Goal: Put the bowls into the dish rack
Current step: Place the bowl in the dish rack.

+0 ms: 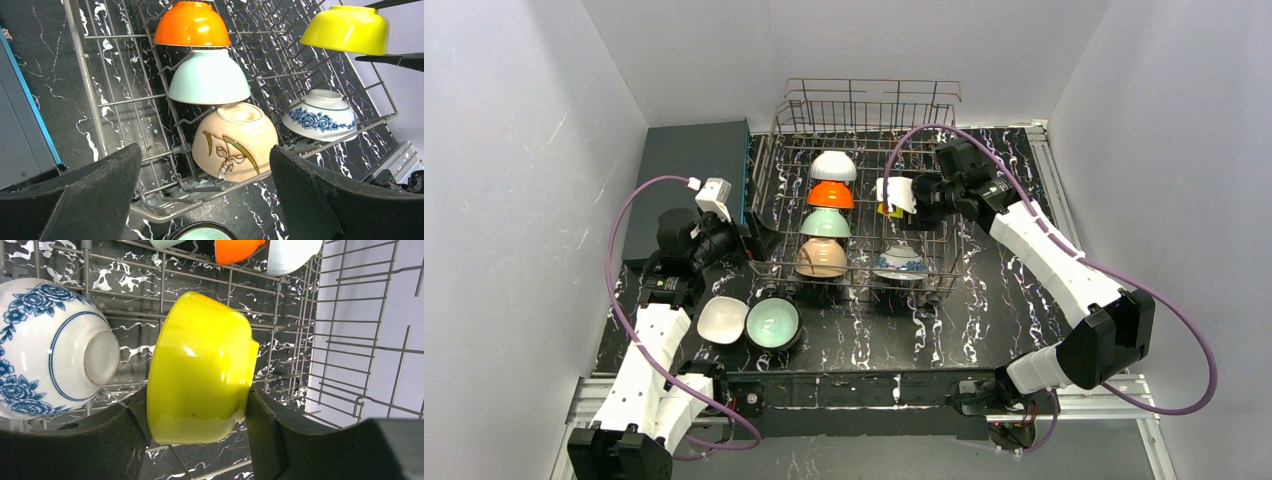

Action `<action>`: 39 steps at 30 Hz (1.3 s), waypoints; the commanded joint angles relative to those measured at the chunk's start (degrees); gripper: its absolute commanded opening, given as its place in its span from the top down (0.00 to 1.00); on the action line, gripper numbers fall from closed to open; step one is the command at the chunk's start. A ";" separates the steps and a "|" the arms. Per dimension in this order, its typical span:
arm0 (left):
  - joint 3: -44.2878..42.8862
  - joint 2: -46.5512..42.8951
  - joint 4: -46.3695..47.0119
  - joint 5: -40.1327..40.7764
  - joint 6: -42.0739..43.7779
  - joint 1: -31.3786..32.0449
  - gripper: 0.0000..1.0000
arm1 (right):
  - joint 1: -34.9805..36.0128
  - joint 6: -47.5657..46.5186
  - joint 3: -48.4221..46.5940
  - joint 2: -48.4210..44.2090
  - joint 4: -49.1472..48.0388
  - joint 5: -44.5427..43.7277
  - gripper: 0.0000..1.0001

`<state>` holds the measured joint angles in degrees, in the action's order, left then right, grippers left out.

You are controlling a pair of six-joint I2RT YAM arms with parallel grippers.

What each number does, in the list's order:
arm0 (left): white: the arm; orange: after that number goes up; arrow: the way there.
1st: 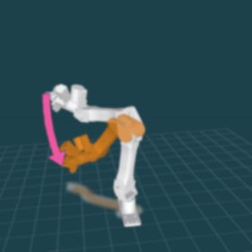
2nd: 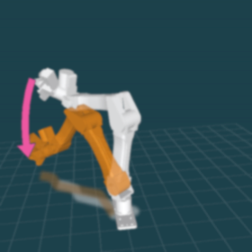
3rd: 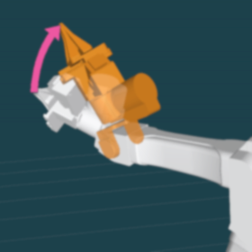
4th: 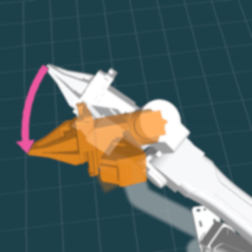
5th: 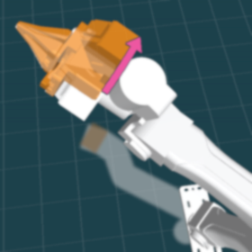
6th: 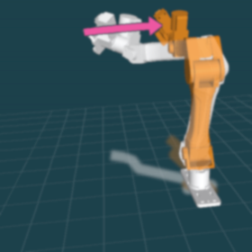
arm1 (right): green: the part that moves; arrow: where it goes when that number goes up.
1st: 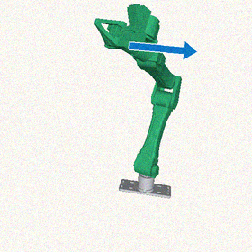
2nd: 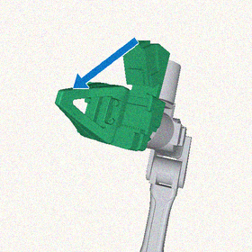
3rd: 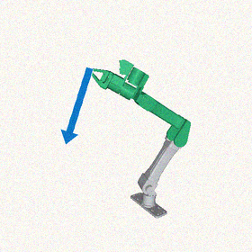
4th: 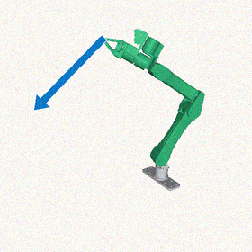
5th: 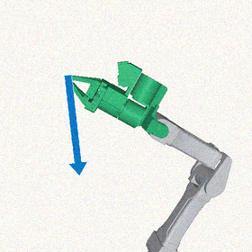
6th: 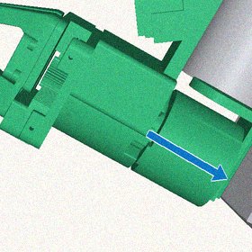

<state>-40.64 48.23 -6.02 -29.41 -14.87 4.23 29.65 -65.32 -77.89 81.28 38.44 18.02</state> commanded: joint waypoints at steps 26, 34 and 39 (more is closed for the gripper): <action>0.39 0.02 0.39 -1.60 0.13 -0.27 0.02 | 0.38 2.53 3.33 4.58 -3.80 0.93 0.99; 0.44 0.11 0.56 -1.76 0.08 -0.27 0.02 | 0.51 2.97 3.36 5.43 -3.96 1.31 0.99; 0.40 0.26 0.65 -1.88 -0.02 -0.27 0.02 | 0.53 3.03 3.95 6.08 -3.41 1.23 0.97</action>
<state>-40.64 48.34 -6.00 -29.67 -15.00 4.23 29.80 -63.16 -74.76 86.63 35.66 17.91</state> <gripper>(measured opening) 0.981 0.676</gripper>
